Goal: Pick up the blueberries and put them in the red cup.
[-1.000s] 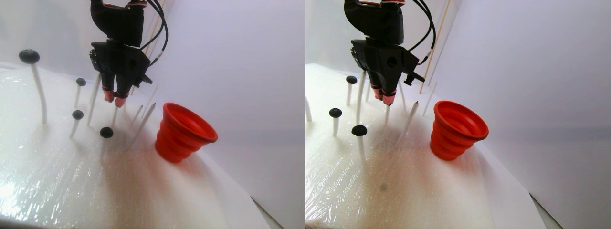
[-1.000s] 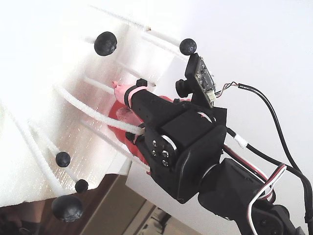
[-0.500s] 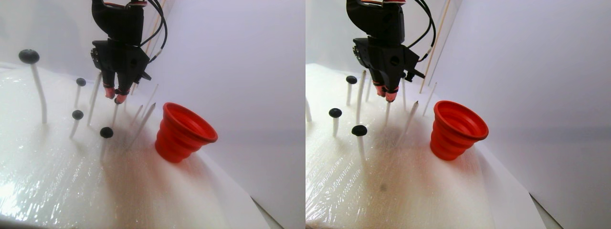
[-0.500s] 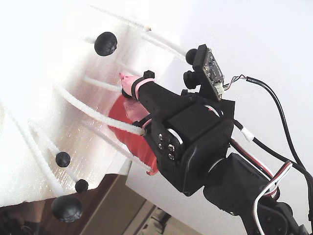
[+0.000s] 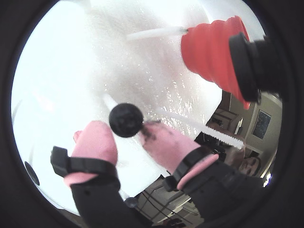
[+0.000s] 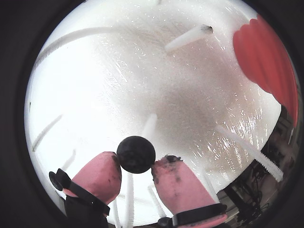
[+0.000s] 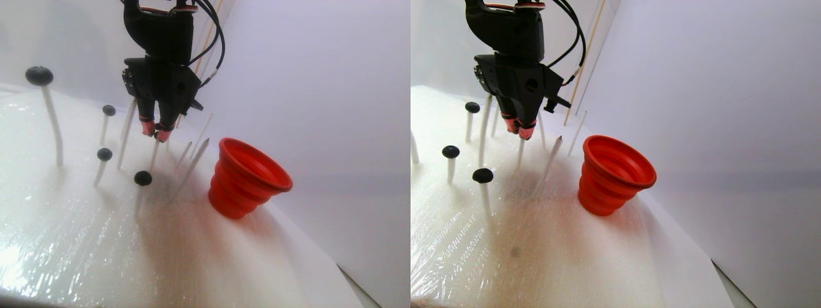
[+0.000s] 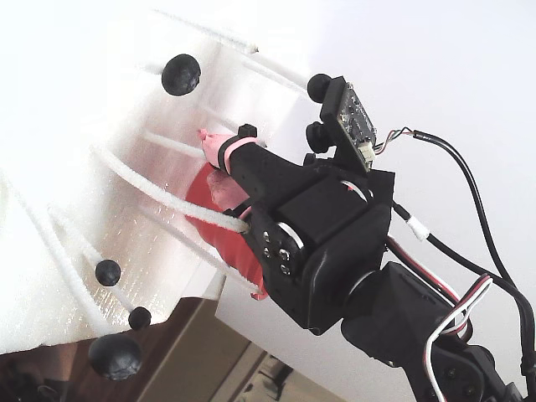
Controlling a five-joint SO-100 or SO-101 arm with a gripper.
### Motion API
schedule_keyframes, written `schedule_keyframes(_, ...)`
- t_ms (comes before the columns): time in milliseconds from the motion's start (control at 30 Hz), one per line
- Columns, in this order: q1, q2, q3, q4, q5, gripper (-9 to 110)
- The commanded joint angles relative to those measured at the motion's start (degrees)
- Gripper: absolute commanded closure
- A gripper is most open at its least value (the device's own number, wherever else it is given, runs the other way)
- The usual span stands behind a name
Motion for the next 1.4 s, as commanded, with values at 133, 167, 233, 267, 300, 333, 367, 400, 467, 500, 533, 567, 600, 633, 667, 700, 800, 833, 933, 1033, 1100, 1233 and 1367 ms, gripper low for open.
schedule_keyframes(133,4.0,1.9,-1.8,-0.6,-1.8,89)
schedule_keyframes(167,4.1,1.9,-1.8,-0.7,-2.0,89)
schedule_keyframes(233,4.2,1.8,-1.7,-1.0,-2.2,89)
schedule_keyframes(267,4.3,1.7,-1.5,-1.3,-2.3,89)
schedule_keyframes(300,4.3,1.6,-1.3,-1.6,-2.3,89)
schedule_keyframes(333,4.3,1.6,-1.3,-1.7,-2.4,89)
schedule_keyframes(367,4.2,1.6,-1.2,-1.8,-2.4,89)
schedule_keyframes(400,4.2,1.5,-1.2,-1.8,-2.4,89)
schedule_keyframes(467,4.2,1.5,-1.1,-2.0,-2.5,89)
schedule_keyframes(500,4.2,1.4,-1.0,-2.1,-2.5,89)
schedule_keyframes(533,4.2,1.4,-1.0,-2.2,-2.6,89)
schedule_keyframes(567,4.3,1.4,-0.9,-2.2,-2.6,90)
schedule_keyframes(600,4.3,1.3,-0.8,-2.3,-2.7,90)
schedule_keyframes(633,4.3,1.3,-0.7,-2.4,-2.8,90)
schedule_keyframes(667,4.3,1.3,-0.6,-2.4,-2.7,90)
schedule_keyframes(700,4.3,1.3,-0.5,-2.5,-2.7,90)
schedule_keyframes(800,4.3,1.2,0.0,-2.9,-2.7,90)
schedule_keyframes(833,4.3,1.1,0.3,-3.2,-2.7,90)
schedule_keyframes(933,4.3,0.5,0.6,-3.7,-2.8,91)
schedule_keyframes(1033,4.4,0.3,0.8,-4.0,-3.0,91)
schedule_keyframes(1100,4.5,0.2,0.8,-4.0,-3.1,91)
schedule_keyframes(1233,4.7,0.2,1.0,-4.1,-3.3,91)
schedule_keyframes(1367,4.7,0.8,1.1,-4.1,-3.4,92)
